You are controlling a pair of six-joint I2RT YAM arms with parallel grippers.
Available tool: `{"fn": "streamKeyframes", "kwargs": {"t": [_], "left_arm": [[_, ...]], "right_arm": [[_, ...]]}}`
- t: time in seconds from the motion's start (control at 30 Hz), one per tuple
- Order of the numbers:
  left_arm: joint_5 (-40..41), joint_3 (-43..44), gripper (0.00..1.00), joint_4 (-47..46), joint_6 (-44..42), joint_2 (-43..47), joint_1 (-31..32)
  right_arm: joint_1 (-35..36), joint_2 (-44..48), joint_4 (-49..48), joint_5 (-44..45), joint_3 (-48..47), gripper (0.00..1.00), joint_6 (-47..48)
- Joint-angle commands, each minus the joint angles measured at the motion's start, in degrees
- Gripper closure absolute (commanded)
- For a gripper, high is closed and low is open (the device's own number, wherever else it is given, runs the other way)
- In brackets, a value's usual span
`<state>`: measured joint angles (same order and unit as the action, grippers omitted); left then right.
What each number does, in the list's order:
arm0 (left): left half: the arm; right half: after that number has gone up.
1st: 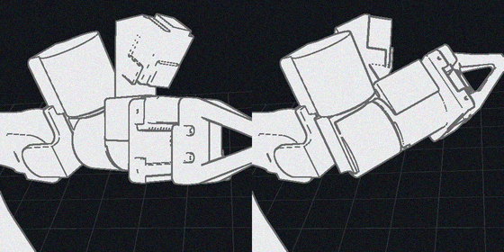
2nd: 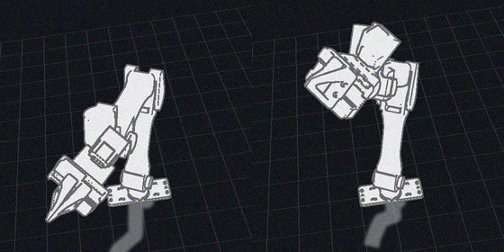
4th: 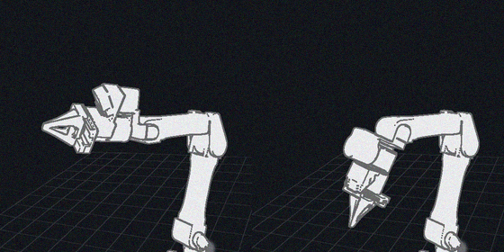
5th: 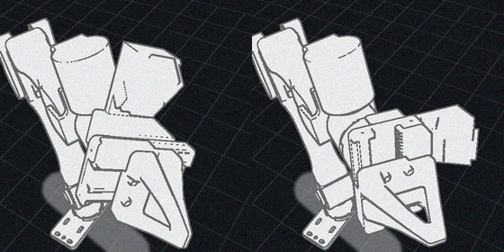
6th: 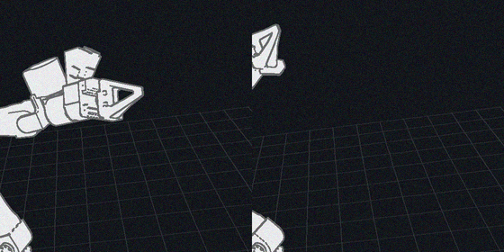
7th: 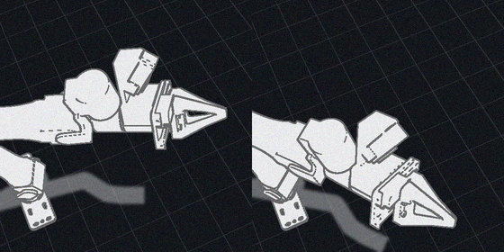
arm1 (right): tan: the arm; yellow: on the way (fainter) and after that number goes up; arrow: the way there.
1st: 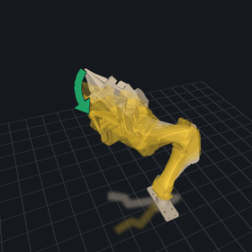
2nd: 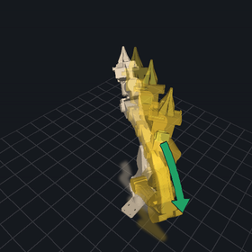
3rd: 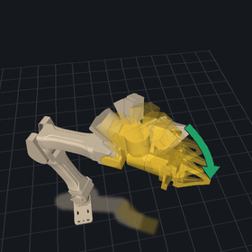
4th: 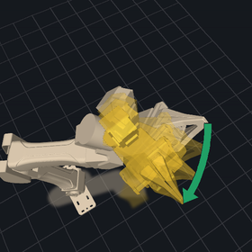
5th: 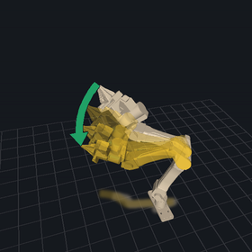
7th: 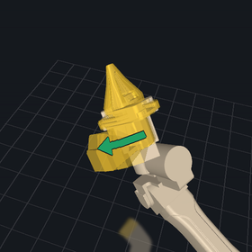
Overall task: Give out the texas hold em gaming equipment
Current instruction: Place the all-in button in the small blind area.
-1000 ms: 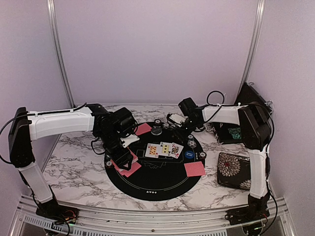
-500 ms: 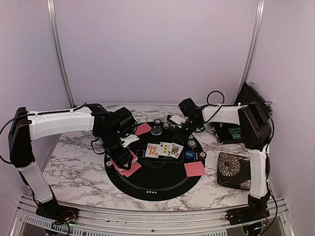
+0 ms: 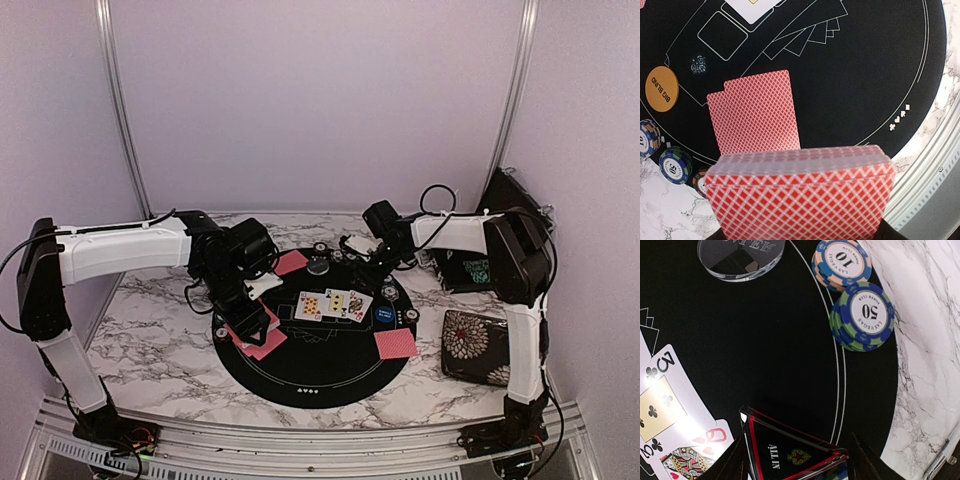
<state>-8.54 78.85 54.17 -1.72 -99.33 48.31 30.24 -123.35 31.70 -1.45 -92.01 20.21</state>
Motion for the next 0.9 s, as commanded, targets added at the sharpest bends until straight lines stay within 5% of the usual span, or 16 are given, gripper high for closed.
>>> {"fn": "streamKeyframes", "kwargs": {"t": [0.0, 0.87], "left_arm": [[-0.7, -0.7, 0.45, -0.3, -0.1, 1.3, -0.4], [-0.8, -0.9, 0.45, -0.5, -0.1, 1.5, -0.5]], "right_arm": [[-0.4, 0.1, 1.1, -0.2, -1.1, 0.42, 0.7], [0.2, 0.4, 2.3, 0.3, -1.6, 0.37, 0.4]]}}
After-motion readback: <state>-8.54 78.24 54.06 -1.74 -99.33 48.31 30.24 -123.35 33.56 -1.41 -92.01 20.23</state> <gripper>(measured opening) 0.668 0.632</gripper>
